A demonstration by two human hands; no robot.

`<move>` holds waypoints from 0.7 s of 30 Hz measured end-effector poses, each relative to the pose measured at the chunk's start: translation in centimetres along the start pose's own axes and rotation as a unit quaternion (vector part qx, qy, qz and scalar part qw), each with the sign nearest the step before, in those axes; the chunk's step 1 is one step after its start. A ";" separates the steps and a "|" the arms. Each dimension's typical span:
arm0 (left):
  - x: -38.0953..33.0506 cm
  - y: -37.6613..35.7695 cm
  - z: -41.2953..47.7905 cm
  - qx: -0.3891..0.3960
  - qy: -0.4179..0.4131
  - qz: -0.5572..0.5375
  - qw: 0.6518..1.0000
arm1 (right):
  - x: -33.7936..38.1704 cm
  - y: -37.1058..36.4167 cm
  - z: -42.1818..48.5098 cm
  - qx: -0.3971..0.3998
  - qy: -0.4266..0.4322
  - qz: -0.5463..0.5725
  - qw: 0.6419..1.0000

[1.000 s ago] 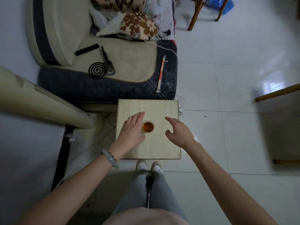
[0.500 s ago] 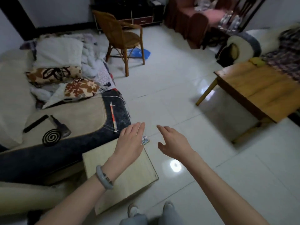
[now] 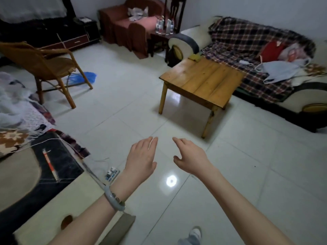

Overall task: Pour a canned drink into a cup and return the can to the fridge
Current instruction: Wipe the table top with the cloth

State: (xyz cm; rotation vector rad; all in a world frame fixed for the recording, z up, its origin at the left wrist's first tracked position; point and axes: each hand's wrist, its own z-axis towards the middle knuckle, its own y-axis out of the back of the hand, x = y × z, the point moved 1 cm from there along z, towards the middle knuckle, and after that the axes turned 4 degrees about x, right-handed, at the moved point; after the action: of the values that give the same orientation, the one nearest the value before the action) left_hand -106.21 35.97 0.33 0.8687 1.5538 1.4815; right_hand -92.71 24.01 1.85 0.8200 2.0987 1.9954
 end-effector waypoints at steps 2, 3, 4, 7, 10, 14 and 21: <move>-4.0 -0.3 2.5 -0.002 -0.018 -0.001 1.000 | -4.3 1.3 -0.7 -0.010 -0.012 -0.002 1.000; -6.0 -0.4 3.9 -0.006 -0.025 0.000 1.000 | -6.5 1.9 -1.0 -0.014 -0.017 -0.005 1.000; -8.0 -0.6 5.2 -0.011 -0.031 0.001 0.999 | -8.6 2.6 -1.2 -0.020 -0.022 -0.008 1.000; -13.3 -1.1 9.2 -0.023 -0.043 -0.007 0.999 | -14.3 4.6 -2.0 -0.039 -0.035 -0.018 0.998; -18.0 -1.6 12.3 -0.018 -0.049 -0.028 0.998 | -19.4 6.2 -2.8 -0.047 -0.052 -0.013 0.997; -22.9 -2.0 16.3 -0.014 -0.076 -0.029 0.997 | -25.0 7.7 -3.4 -0.050 -0.083 -0.010 0.995; -29.1 -3.4 23.9 0.009 -0.123 -0.018 0.992 | -33.5 9.4 -3.1 -0.066 -0.131 0.008 0.989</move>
State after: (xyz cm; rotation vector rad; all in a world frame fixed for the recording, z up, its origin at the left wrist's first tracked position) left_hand -71.78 20.31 -0.20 0.9894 1.3943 1.2836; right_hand -63.15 5.49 2.25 1.0150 1.8025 1.8916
